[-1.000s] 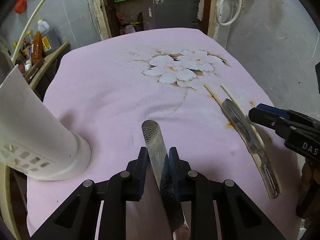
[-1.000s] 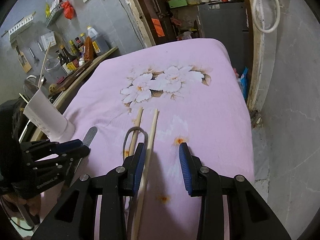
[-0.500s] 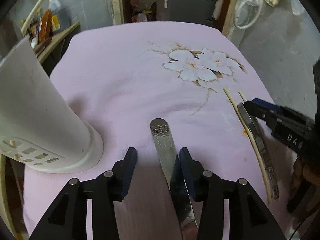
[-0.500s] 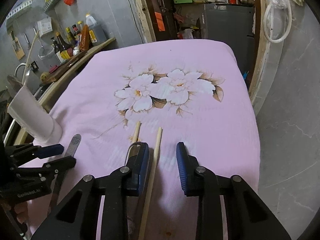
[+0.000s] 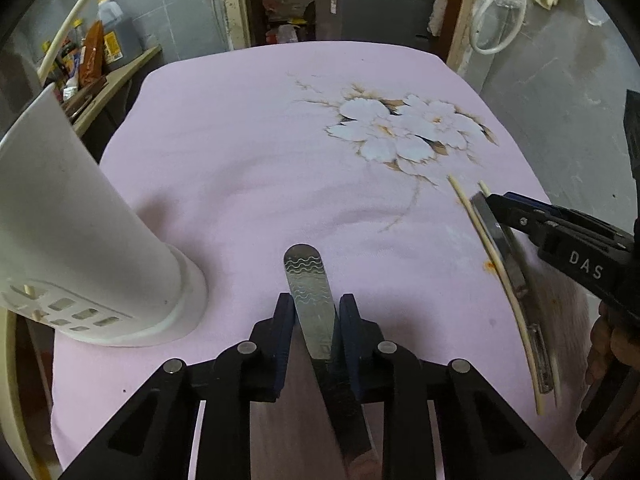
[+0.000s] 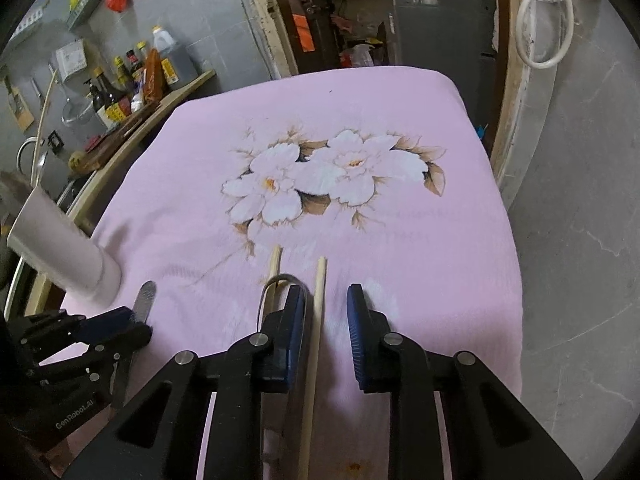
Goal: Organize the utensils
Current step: 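Close the right tool on a wooden chopstick while the left tool holds the knife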
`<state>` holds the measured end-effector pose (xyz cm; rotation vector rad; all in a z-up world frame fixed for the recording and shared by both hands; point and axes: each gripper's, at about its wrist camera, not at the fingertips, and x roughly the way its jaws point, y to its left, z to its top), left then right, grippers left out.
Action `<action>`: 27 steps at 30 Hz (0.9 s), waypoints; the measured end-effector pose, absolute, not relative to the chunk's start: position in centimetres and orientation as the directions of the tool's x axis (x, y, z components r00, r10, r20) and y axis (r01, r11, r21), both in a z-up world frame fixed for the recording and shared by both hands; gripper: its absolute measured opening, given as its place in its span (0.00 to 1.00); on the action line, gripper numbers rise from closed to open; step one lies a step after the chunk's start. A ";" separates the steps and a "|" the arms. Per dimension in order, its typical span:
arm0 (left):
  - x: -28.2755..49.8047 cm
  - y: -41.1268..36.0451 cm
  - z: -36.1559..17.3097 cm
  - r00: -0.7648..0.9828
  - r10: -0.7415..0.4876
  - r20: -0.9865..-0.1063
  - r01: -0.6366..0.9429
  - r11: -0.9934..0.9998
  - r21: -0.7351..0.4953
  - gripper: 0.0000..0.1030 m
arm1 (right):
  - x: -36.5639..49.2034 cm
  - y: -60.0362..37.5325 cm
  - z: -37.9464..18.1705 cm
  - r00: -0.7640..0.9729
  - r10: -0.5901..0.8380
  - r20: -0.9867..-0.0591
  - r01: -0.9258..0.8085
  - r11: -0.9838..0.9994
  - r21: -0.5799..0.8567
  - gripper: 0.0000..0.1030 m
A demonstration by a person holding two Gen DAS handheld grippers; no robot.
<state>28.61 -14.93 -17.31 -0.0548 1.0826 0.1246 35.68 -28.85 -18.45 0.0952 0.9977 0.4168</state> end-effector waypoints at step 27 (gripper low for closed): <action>27.7 -15.3 -17.4 0.461 0.021 -0.887 -0.113 0.993 -0.035 0.19 | 36.8 -28.9 -18.5 0.464 0.365 -0.807 -0.253 0.928 0.275 0.04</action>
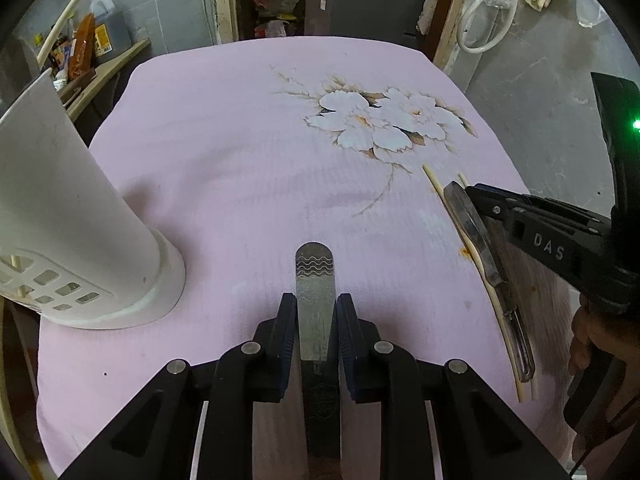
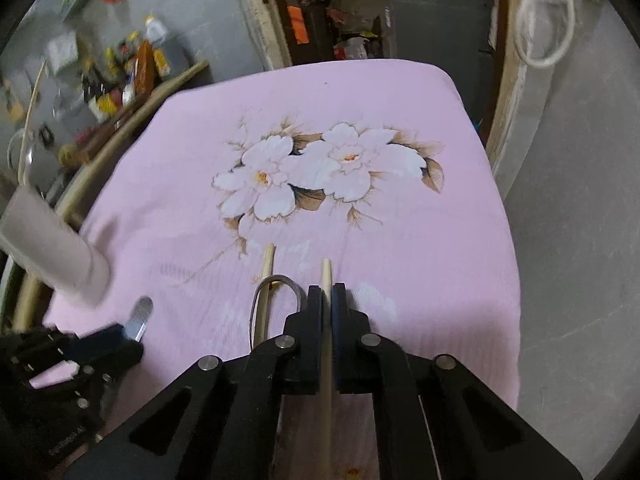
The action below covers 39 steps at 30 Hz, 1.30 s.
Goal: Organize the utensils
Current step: 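Close the right tool on a wooden chopstick while the left tool holds the knife, then lift the knife and chopstick and carry both over the white caddy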
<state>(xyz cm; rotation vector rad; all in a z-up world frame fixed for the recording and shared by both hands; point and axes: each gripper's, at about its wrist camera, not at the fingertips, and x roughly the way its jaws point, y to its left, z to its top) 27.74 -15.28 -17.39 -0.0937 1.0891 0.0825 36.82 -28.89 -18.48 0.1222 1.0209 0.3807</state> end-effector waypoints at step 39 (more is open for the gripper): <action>20.9 -9.0 -2.3 0.852 -0.061 -0.519 -0.048 0.980 -0.194 0.02 | 27.6 -25.5 -2.1 0.803 0.570 -0.173 -0.442 0.765 0.469 0.04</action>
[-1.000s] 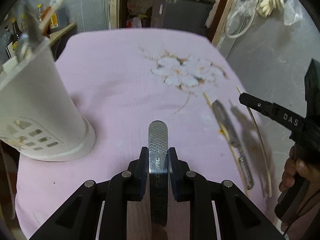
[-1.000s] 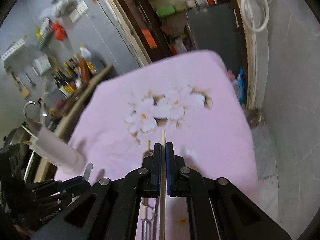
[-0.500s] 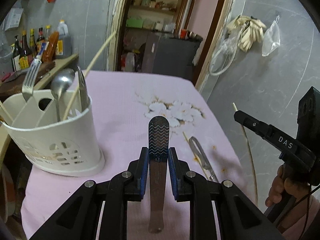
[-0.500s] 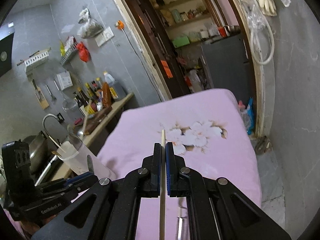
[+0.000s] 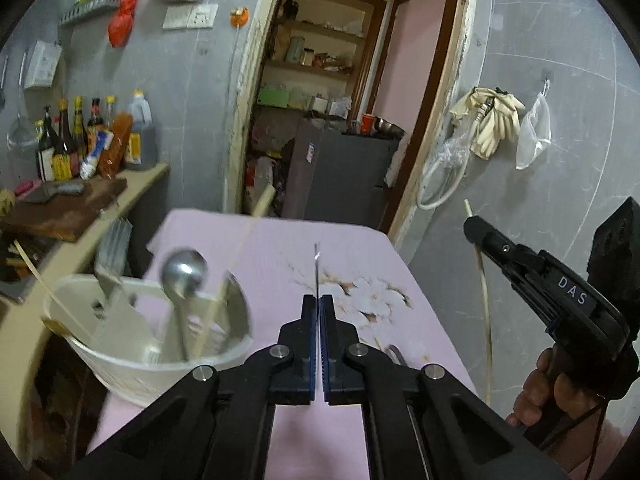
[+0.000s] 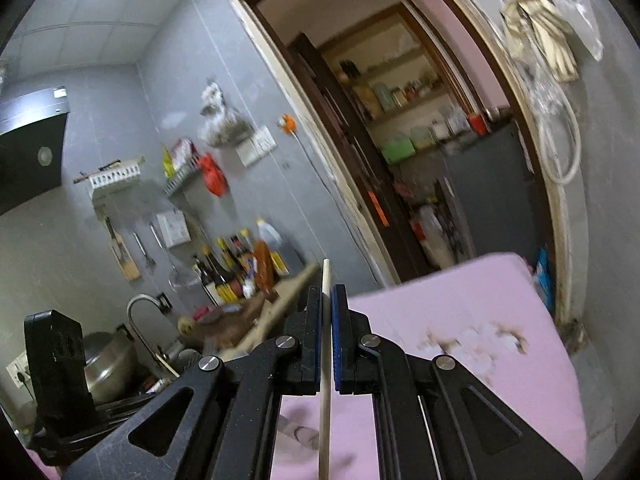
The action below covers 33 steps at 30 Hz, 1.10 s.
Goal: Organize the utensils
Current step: 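Lift the knife and chopstick and carry both over the white caddy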
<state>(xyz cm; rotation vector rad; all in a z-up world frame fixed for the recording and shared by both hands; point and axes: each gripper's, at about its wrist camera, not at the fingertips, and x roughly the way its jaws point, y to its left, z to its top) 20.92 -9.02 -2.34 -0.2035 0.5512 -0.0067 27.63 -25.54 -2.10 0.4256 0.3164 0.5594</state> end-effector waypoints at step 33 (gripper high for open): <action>15.7 4.4 7.6 0.924 -0.029 -0.382 -0.061 0.973 -0.223 0.02 | 28.9 -11.3 2.8 0.801 0.589 0.104 -0.566 0.689 0.453 0.04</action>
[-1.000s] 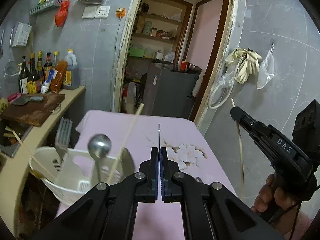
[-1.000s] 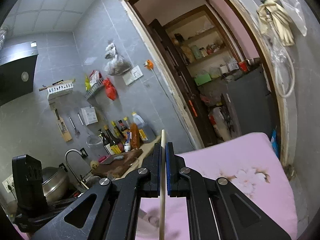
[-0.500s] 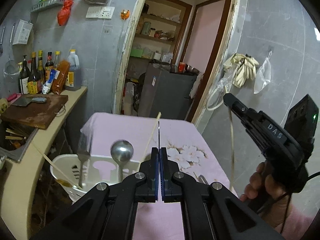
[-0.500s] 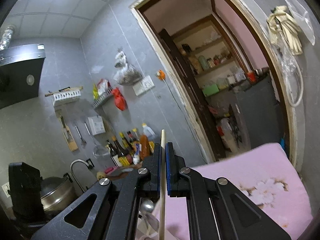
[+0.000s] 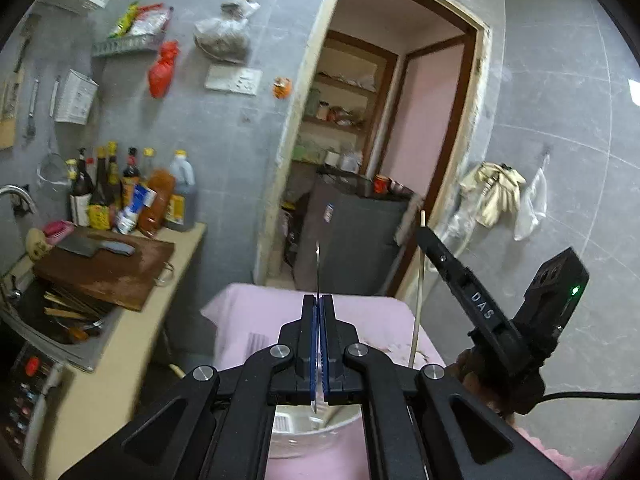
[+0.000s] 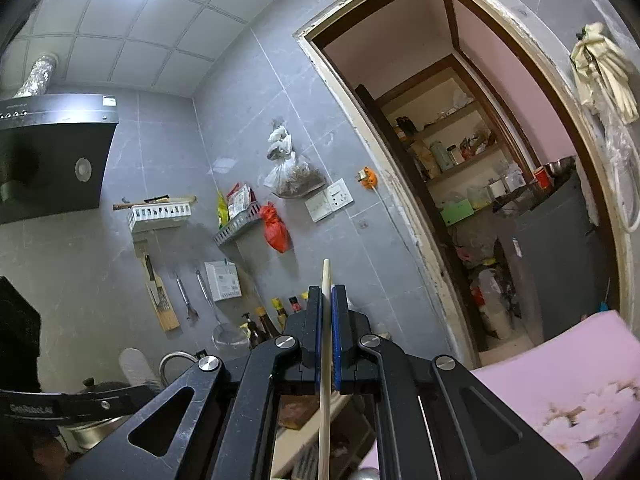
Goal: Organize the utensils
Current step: 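Lift the knife and chopstick and carry both over the white caddy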
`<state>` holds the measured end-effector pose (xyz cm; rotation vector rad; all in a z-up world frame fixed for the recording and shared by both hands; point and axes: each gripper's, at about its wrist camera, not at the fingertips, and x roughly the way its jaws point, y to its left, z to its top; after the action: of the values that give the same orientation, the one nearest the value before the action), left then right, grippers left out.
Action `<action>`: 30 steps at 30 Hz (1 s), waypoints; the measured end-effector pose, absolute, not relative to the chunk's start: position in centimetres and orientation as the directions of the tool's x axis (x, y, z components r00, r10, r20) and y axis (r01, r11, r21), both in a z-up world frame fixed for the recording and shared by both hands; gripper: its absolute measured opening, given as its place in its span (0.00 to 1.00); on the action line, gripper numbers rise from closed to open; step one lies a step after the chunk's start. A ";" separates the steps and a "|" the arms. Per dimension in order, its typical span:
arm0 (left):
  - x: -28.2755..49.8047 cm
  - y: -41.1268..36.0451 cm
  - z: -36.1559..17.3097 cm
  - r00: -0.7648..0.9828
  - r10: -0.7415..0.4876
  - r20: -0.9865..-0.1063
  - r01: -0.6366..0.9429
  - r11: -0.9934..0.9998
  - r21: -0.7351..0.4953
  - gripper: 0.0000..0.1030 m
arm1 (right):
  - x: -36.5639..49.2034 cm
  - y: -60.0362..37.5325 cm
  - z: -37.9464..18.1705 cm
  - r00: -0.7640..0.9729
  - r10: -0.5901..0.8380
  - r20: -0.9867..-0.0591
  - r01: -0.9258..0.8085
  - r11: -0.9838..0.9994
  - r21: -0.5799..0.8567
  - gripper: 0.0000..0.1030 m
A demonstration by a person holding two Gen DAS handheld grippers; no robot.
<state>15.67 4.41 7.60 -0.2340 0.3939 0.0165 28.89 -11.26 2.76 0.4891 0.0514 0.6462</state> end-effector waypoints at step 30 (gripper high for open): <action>18.6 9.6 0.3 0.852 -0.038 -0.523 -0.073 0.979 -0.190 0.02 | 28.6 -9.3 -2.3 0.895 0.436 -0.096 -0.379 0.856 0.353 0.04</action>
<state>18.59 9.59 0.34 -0.2064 0.5526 0.0190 28.59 -9.27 -2.30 0.3340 0.1752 0.4303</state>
